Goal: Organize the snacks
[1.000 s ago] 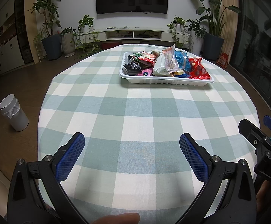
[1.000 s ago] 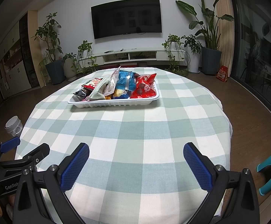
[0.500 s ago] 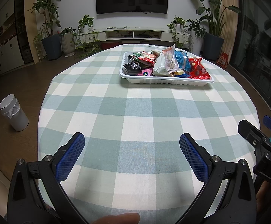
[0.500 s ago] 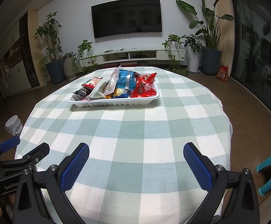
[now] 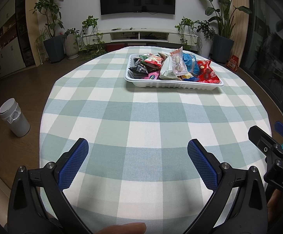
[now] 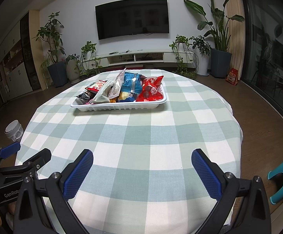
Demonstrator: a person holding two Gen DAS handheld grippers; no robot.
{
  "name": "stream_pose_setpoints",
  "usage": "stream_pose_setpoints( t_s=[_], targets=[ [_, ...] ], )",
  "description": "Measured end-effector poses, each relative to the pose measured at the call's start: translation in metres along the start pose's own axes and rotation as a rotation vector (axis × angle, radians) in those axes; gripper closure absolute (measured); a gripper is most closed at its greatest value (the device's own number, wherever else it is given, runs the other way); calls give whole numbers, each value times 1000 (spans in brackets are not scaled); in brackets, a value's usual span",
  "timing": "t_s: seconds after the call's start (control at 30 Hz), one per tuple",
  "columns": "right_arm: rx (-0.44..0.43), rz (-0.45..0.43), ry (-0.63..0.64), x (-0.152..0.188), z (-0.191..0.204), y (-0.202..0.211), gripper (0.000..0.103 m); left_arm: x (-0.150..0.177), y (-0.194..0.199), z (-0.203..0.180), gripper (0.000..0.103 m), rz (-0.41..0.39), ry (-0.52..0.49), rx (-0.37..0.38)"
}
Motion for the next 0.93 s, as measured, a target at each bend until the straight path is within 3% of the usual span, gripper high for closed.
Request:
stream_pose_setpoints(
  t_s=[0.93],
  targets=[
    [1, 3, 2, -2, 1, 2, 0, 1, 8, 3, 0, -36, 10, -15]
  ],
)
Point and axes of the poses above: each gripper's, at about its wrist camera, not at the fingertips, and y roughly against the way its jaws point, z to its left, x to its underside, the point moved 5 cm from there along -y, roughly the way its jaws point, and after that the axes turned 15 degrees about -y, right-handed, at the moved point
